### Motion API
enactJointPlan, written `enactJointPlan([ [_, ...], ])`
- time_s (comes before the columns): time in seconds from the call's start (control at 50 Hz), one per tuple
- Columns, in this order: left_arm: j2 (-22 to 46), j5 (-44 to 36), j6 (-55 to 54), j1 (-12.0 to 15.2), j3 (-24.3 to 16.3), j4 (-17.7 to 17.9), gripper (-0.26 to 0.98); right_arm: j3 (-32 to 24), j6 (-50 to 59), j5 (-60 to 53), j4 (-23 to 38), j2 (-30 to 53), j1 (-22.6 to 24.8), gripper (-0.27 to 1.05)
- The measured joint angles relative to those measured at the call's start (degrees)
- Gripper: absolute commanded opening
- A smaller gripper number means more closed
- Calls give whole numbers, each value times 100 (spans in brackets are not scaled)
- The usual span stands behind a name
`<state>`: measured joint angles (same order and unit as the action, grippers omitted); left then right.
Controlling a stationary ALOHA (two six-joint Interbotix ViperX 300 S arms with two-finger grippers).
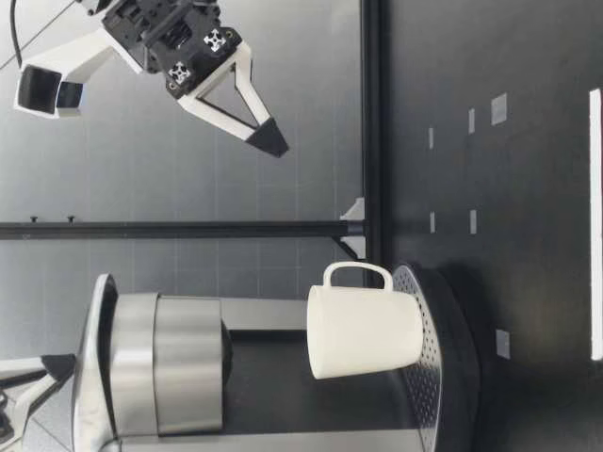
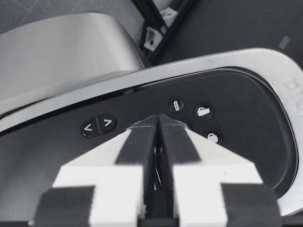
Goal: Place the coffee capsule inside the capsule container, then place the cup onto the center of the cup tray.
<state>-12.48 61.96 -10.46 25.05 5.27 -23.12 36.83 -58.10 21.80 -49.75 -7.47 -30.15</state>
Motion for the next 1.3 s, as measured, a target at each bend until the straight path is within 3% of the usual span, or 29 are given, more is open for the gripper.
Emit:
enactJointPlan([
  [0.26, -26, -35, 18, 9, 26, 9, 7, 0, 0, 0, 0, 0, -9, 39],
  [0.5, 0, -53, 193, 114, -325, 18, 7, 0, 0, -132, -9, 0, 114, 39],
  [0.84, 176, -18, 176, -264, -448, 53, 7, 0, 0, -272, -9, 0, 114, 39],
  [1.3, 281, -9, 158, -281, -352, 79, 7, 0, -18, -308, 9, 26, 114, 39],
])
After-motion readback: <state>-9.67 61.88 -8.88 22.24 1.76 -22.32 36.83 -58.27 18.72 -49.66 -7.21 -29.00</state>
